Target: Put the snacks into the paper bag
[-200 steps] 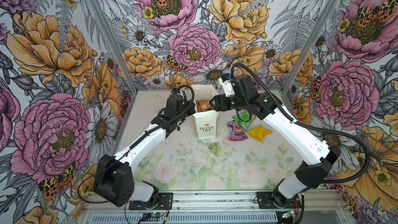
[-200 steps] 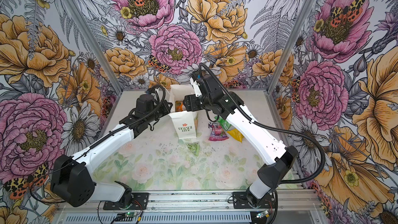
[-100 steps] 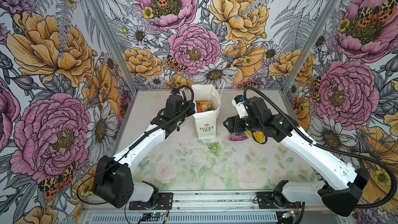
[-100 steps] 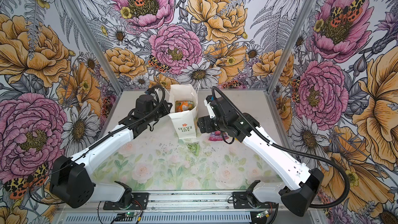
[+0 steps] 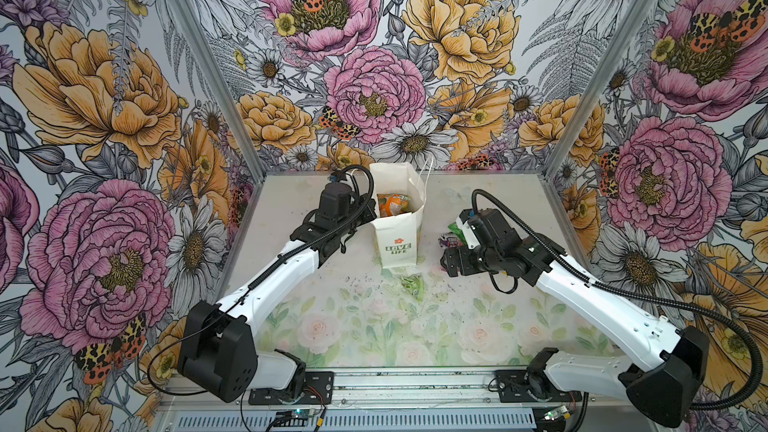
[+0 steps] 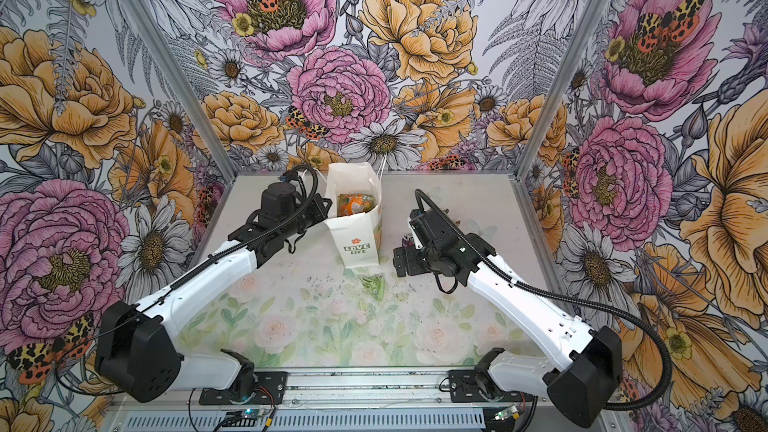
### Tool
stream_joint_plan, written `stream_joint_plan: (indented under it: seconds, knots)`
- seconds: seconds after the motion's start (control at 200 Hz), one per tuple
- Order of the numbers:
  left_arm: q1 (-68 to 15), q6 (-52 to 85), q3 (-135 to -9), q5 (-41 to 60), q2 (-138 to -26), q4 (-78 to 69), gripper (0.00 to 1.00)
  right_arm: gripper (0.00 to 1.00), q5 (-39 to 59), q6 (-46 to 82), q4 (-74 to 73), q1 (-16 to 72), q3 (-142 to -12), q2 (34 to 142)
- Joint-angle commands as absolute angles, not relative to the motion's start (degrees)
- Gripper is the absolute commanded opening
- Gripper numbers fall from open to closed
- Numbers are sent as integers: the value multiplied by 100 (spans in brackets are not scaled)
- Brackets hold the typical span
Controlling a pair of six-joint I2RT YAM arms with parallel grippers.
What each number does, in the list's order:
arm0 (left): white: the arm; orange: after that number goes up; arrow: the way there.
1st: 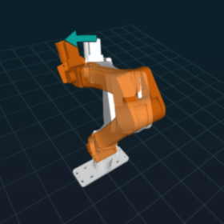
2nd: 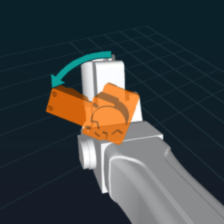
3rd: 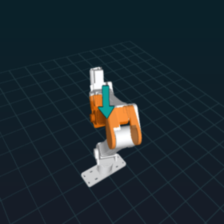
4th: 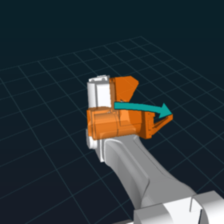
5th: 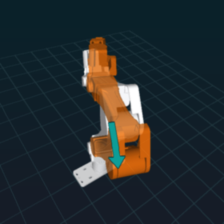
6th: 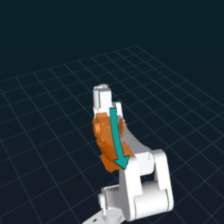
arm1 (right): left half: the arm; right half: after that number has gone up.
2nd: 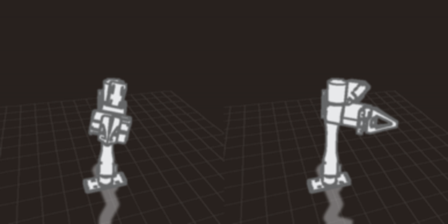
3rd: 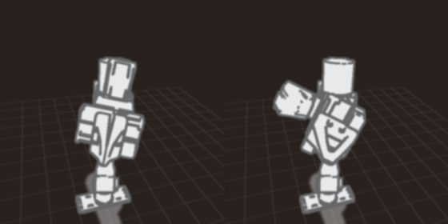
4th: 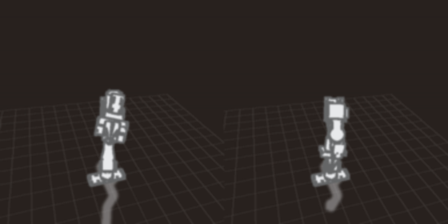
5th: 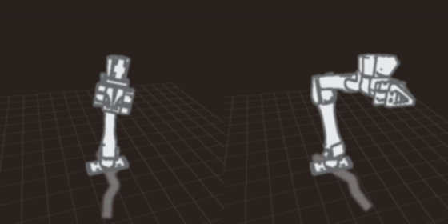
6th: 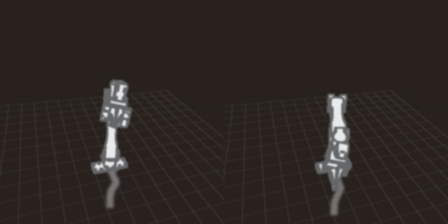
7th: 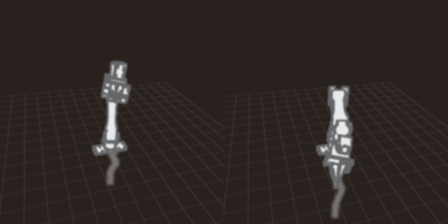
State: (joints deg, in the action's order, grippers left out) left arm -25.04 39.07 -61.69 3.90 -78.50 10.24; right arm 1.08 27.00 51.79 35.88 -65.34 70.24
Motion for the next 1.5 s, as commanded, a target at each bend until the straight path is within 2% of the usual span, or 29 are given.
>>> stream_joint_plan:
  seconds: [0.0,0.56,1.496]
  knots:
    - [-2477,3850,-6133,449,-7717,932,0,100,0,2694,5115,3517,-6478,7181]
    - [-2470,3872,-6097,448,-7743,861,0,100,-97,2426,4926,2900,-6421,7889]
    - [-2481,3858,-6156,475,-7787,914,0,100,916,1987,4351,1775,-6906,9292]
